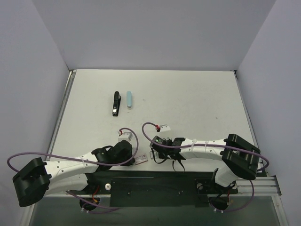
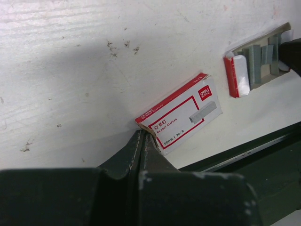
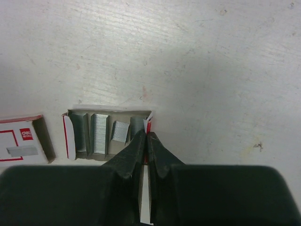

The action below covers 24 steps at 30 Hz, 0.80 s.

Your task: Unload the staples from the stapler

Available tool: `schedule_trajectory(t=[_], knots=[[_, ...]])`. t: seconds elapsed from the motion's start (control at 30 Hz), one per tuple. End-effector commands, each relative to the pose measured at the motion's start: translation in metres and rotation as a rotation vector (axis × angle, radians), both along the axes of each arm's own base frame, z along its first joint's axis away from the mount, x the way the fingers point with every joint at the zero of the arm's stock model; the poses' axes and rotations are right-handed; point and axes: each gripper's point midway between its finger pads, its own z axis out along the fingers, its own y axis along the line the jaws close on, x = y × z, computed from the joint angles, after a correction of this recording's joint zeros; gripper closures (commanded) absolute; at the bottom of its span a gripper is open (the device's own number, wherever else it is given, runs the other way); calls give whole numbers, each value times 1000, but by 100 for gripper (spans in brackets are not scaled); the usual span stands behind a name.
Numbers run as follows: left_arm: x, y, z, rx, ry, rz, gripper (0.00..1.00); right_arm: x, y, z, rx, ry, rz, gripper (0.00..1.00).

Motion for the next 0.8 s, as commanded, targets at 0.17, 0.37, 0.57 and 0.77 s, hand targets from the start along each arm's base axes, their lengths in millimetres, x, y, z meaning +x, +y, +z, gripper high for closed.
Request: schedule_trajectory(t=[0.17, 0.37, 0.57, 0.77], knots=[[0, -3, -7, 8, 5, -13, 100, -11, 20, -2, 27, 33, 74, 100], [-1, -1, -10, 14, 7, -13, 100, -14, 21, -3, 24, 34, 86, 100], [-1, -1, -11, 18, 7, -14, 100, -16, 24, -2, 25, 29, 116, 100], [-2, 0, -12, 21, 8, -14, 100, -21, 20, -1, 14, 22, 132, 100]])
